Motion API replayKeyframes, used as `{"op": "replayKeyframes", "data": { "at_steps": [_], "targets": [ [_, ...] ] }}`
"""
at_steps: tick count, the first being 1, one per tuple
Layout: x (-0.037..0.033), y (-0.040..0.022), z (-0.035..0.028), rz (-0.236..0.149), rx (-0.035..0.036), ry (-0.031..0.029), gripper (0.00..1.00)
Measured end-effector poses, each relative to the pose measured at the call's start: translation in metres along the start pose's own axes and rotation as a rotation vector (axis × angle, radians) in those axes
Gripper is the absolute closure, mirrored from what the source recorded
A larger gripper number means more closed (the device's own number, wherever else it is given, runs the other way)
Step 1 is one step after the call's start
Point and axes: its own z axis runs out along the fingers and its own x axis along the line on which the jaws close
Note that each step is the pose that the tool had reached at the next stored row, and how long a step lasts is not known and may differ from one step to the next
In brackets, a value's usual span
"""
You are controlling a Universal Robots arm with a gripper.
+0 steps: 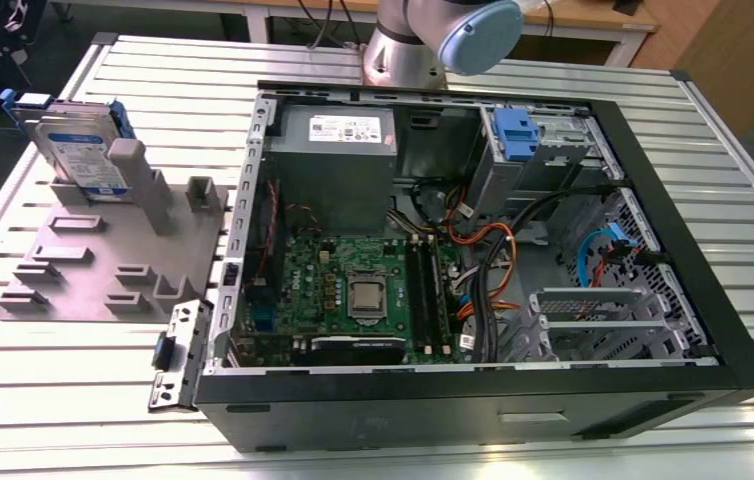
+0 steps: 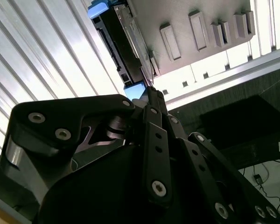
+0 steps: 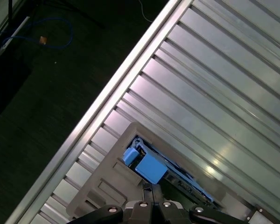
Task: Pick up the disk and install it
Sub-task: 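Pick up the disk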
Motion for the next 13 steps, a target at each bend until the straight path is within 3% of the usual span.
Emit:
{"op": "replayKeyframes", "data": {
  "at_steps": [13],
  "targets": [
    [0.0000, 0.0000, 0.0000, -0.017, -0.0002, 0.0002, 0.89]
  ]
}}
